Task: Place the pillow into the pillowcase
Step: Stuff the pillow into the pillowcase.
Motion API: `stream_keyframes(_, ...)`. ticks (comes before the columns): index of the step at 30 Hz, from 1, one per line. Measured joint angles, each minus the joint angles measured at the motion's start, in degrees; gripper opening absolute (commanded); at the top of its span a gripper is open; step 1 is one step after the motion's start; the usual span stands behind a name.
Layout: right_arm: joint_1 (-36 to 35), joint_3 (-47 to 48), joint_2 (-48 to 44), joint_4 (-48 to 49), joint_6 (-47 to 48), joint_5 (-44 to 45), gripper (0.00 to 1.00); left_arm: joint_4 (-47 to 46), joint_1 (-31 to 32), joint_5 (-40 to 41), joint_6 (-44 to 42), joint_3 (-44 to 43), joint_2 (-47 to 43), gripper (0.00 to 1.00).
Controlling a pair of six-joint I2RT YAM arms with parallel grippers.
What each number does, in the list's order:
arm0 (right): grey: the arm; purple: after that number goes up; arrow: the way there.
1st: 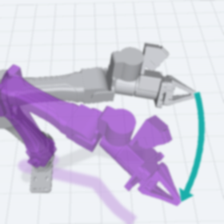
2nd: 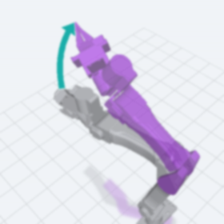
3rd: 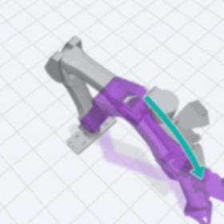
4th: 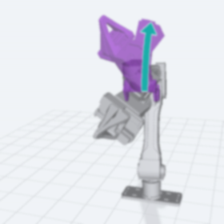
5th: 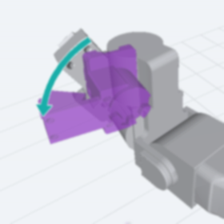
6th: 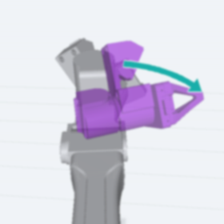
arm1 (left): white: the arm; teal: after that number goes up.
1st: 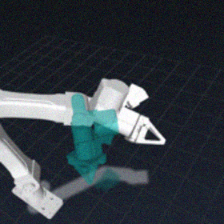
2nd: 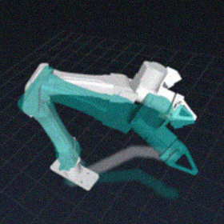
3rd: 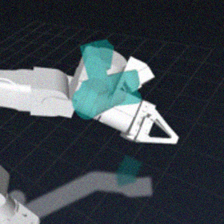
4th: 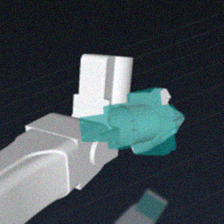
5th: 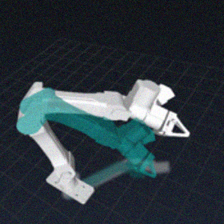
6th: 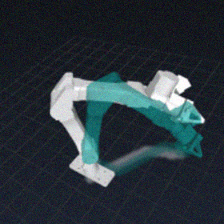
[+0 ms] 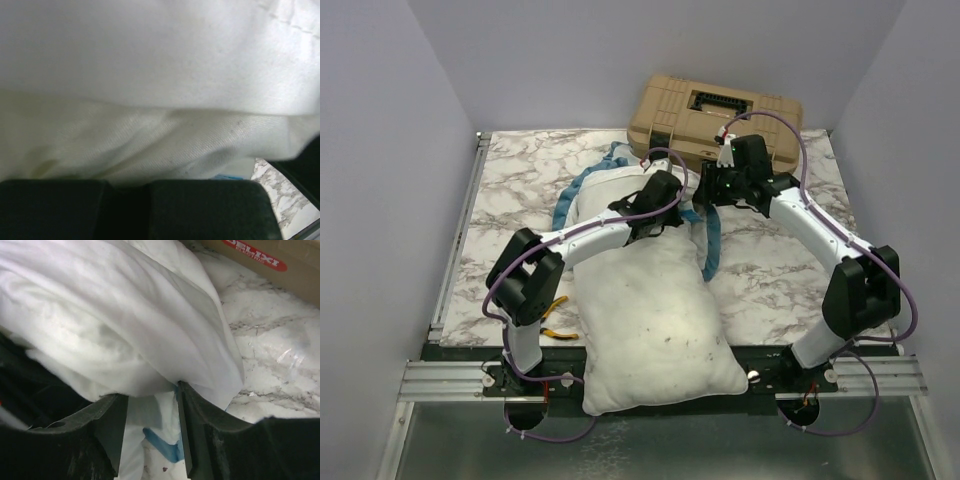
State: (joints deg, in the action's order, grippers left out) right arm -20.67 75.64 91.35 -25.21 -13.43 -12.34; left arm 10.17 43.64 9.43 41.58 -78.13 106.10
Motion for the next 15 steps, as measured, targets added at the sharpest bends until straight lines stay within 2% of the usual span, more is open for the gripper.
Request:
stream_keyframes(2,-0.57,0.83,1.55,0.46,0.39,1.57,0.14,0.0,0.0,0.0,0.02,0.0,0.0,0.0)
stream_keyframes(4,-1.01,1.49,3.02,1.07,0.55,4.02,0.01,0.0,0.0,0.0,0.07,0.0,0.0,0.0)
stream_keyframes(10,-1.51,4.37,5.29,0.52,1.53,12.11,0.0,-0.02,-0.11,0.0,0.22,0.0,0.0,0.0)
stream_keyframes(15,-1.51,6.03,3.13,-0.66,1.55,10.58,0.0,0.02,-1.25,-0.09,0.7,-0.09,0.0,0.0)
